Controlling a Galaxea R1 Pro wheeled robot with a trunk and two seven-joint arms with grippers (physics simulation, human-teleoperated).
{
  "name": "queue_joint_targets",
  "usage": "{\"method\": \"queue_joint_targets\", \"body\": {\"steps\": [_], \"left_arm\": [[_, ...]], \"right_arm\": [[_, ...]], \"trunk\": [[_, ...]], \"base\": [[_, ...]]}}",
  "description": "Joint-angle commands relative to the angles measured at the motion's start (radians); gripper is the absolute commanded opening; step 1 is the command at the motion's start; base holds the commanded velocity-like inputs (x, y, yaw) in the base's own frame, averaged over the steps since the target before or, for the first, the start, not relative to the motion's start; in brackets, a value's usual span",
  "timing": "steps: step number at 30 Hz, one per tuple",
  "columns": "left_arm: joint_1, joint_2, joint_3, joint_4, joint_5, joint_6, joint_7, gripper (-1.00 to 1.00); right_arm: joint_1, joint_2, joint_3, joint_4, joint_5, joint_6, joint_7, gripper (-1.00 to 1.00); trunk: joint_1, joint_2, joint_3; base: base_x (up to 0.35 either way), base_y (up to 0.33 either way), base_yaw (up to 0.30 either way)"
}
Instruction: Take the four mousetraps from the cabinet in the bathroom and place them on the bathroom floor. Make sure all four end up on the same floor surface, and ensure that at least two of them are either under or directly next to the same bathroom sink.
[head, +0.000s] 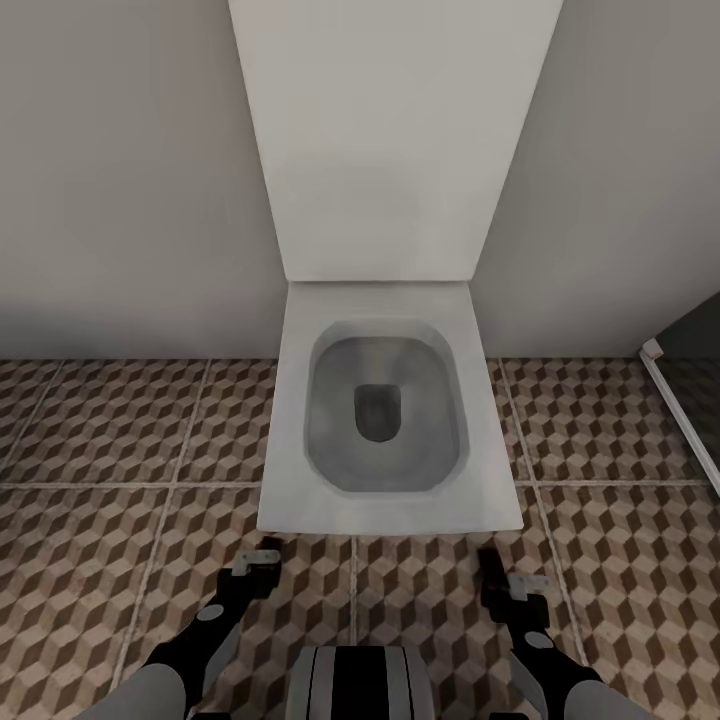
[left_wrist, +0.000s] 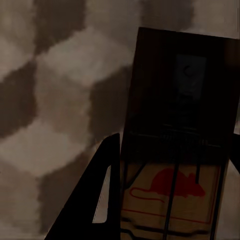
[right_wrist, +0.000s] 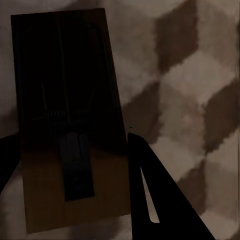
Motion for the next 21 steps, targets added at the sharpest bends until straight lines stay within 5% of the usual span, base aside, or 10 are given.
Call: {"method": "queue_joint_targets", "body": {"steps": [1, 21], "left_arm": [[0.0, -0.001, 0.006, -0.008, -0.013, -0.003, 0.004, -1.0], [0.0, 0.006, 0.007, -0.019, -0.007, 0.063, -0.002, -1.0]], "right_arm": [[-0.001, -0.001, -0.004, -0.008, 0.001, 0.0, -0.002, -1.0], [-0.001, -0.013, -0.004, -0.11, -0.001, 0.137, -0.004, -1.0]], "trunk": [[0.0, 0.0, -0.001], [0.0, 0.0, -0.001]], "base": [[0.0, 0.0, 0.0], [0.0, 0.0, 0.0]]}}
